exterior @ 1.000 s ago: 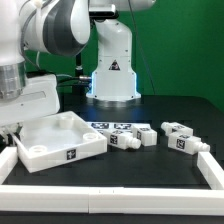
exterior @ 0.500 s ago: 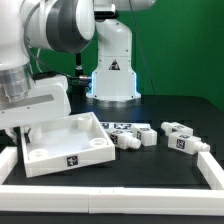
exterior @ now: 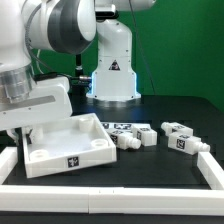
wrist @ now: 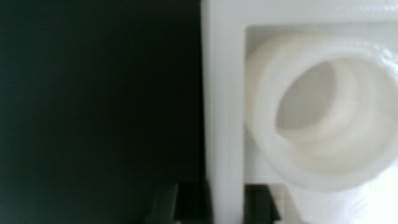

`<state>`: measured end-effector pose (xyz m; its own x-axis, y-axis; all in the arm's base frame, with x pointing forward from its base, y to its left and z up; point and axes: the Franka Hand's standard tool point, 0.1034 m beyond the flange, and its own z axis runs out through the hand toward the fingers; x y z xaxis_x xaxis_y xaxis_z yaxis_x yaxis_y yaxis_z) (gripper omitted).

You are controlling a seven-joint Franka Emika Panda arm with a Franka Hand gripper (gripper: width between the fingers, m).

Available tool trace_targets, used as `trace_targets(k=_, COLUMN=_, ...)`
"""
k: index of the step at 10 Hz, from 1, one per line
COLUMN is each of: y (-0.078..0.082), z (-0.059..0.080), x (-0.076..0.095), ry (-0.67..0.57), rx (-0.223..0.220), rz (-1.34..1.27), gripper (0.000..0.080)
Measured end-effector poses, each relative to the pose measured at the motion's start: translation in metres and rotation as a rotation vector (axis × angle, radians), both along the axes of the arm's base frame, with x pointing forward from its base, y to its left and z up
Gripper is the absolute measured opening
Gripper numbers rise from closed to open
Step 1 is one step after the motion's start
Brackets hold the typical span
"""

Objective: Assemble one leg

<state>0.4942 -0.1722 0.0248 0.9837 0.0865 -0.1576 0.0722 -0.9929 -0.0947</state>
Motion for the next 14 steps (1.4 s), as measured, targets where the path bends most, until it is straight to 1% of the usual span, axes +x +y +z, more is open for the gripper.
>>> trace_targets(k=1, y=0.024, z=0.000, x=0.016, ry=0.000, rx=-0.017, rz=-0.122, gripper=0.0057)
trace_targets(k=2, y=0.053, z=-0.003, x=0.034, ry=0.000, rx=-0.032, rz=-0.190, gripper=0.0057)
trace_targets(k=3, y=0.074, z=-0.008, x=0.047, ry=-0.001, rx=-0.043, rz=-0.216, gripper=0.0057)
trace_targets(k=4, y=0.095, z=-0.015, x=0.049, ry=0.010, rx=-0.058, rz=-0.223, gripper=0.0057)
trace_targets(k=5, y=0.115, z=-0.015, x=0.051, ry=0.009, rx=-0.066, rz=-0.207, gripper=0.0057)
trace_targets(k=7, y=0.141, z=-0.015, x=0.054, ry=-0.016, rx=-0.071, rz=-0.173, gripper=0.0057)
trace_targets(k=8, y=0.153, z=-0.015, x=0.058, ry=-0.021, rx=-0.089, rz=-0.169, gripper=0.0057)
trace_targets(k=9, y=0.152, z=-0.015, x=0.061, ry=-0.027, rx=-0.122, rz=-0.150, gripper=0.0058)
trace_targets(k=11, y=0.152, z=-0.015, x=0.061, ry=-0.028, rx=-0.123, rz=-0.139, gripper=0.0058)
trace_targets(k=12, y=0.152, z=-0.015, x=0.061, ry=-0.028, rx=-0.123, rz=-0.138, gripper=0.0159)
trace_targets(k=13, y=0.152, z=-0.015, x=0.060, ry=-0.027, rx=-0.122, rz=-0.138, gripper=0.0297)
trace_targets(k=14, y=0.152, z=-0.015, x=0.060, ry=-0.027, rx=-0.122, rz=-0.138, gripper=0.0297)
